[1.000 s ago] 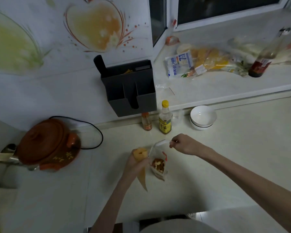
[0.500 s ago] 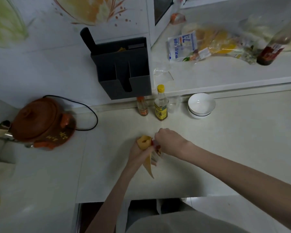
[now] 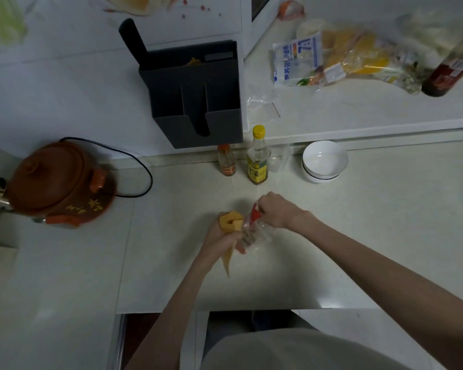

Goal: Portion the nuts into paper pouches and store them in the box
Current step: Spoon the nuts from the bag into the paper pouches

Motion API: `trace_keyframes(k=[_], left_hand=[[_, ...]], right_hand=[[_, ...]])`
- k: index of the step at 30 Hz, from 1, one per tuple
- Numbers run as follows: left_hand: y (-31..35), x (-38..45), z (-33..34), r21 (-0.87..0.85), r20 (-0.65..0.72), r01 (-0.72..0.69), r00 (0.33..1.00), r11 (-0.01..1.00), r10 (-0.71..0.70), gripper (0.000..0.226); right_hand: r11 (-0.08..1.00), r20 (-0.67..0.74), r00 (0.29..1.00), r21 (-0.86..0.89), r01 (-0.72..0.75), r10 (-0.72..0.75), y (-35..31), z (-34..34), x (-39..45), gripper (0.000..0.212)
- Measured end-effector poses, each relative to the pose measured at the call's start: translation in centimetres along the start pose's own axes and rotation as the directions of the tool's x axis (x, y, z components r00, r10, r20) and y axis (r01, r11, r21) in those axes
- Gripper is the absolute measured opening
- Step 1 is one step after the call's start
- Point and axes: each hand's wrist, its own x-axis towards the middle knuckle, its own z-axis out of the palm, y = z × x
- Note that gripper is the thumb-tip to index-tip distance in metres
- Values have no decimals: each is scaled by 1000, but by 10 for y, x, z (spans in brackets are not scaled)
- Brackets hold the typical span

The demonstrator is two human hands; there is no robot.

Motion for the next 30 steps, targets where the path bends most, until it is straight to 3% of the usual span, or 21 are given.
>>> trace_keyframes(k=[5,11,16,21,24,28,30], left_hand=[[-28,28,-5,120,-116,80,991,989,-66,27],[-45,54,11,127,-86,182,981,975,-172,17],[-46,67,24,17,-52,174,984,985,-173,15],[-59,70,21,-127,-47,168,984,978,-175,16],[-68,68,17,-169,-68,209,972,963,-223,7],[-72,63,17,-243,-29,288,952,926,-304,27],[-74,63,18,-250,-2,314,946,916,-325,24]], right_hand=[[978,-52,982,115,-177,184,38,11,-5,19],[974,-50,984,155,-163,173,65,28,-5,19],[989,-28,996,125,-81,85,69,45,-4,15],[982,-84,990,158,-103,117,62,61,7,20],[978,-65,991,181,-106,119,54,72,13,8],[948,-77,988,300,-105,134,53,86,17,17],[909,-46,989,400,-113,144,52,93,16,27]])
